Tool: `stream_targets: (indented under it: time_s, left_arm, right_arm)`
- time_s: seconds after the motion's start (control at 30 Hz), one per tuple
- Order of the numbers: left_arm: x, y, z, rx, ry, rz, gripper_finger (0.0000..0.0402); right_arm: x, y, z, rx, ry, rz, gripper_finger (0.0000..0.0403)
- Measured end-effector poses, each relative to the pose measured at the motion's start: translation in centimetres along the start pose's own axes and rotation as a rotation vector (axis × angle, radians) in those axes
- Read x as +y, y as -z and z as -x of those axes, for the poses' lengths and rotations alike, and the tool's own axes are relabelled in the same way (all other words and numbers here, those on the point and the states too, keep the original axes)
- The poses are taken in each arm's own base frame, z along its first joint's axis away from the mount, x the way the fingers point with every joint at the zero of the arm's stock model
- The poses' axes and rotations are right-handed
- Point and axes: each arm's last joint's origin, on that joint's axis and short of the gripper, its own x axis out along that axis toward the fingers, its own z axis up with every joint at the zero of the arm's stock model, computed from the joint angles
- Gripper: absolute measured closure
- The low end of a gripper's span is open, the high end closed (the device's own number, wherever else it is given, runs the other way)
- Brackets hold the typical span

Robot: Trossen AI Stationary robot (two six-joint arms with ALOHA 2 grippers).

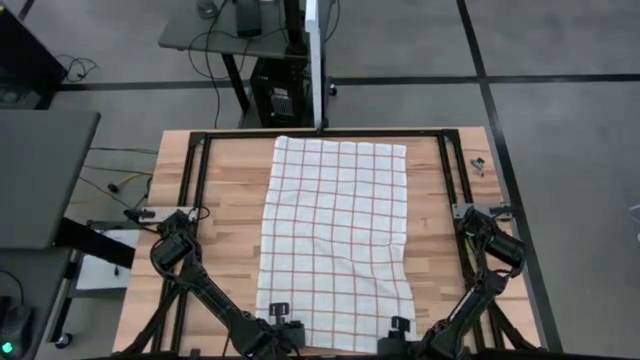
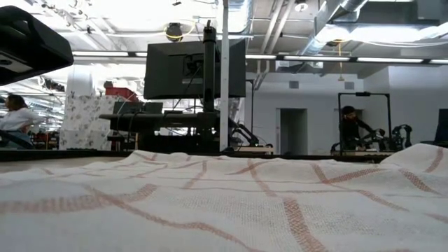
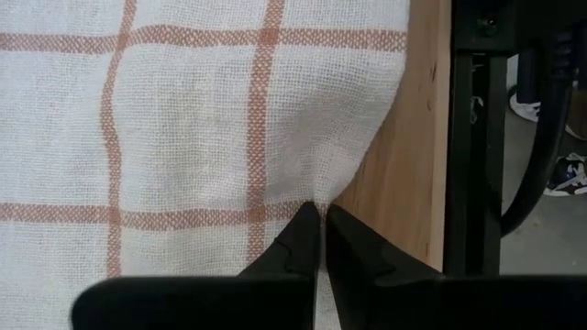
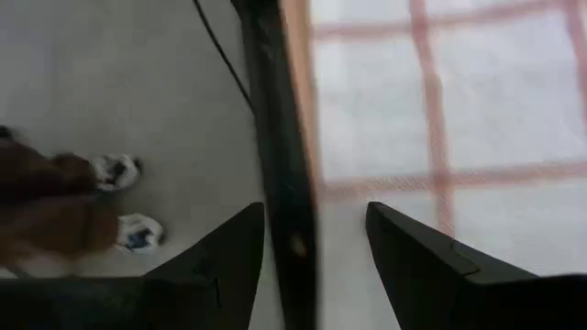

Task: Roll towel
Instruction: Fold the white towel

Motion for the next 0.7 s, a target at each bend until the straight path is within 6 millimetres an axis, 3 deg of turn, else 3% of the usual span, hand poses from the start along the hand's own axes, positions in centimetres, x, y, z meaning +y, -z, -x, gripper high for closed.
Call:
stream_targets:
  time_s: [0.27,0.53,0.7]
  left_arm:
    - [0.0,0.0,0.0,0.000,0.001,0.000,0.0401]
    - [0.0,0.0,0.0,0.002,0.003,0.016,0.0402]
    - [-0.2,0.1,0.1,0.003,0.003,0.029,0.0402]
  right_arm:
    - [-0.4,-0.5,-0.2,-0.001,0.016,0.017,0.0220]
    - [-0.4,0.4,-2.0,0.049,0.042,-0.034,0.0222]
    - [-0.7,0.5,-2.1,0.056,0.068,-0.067,0.0257]
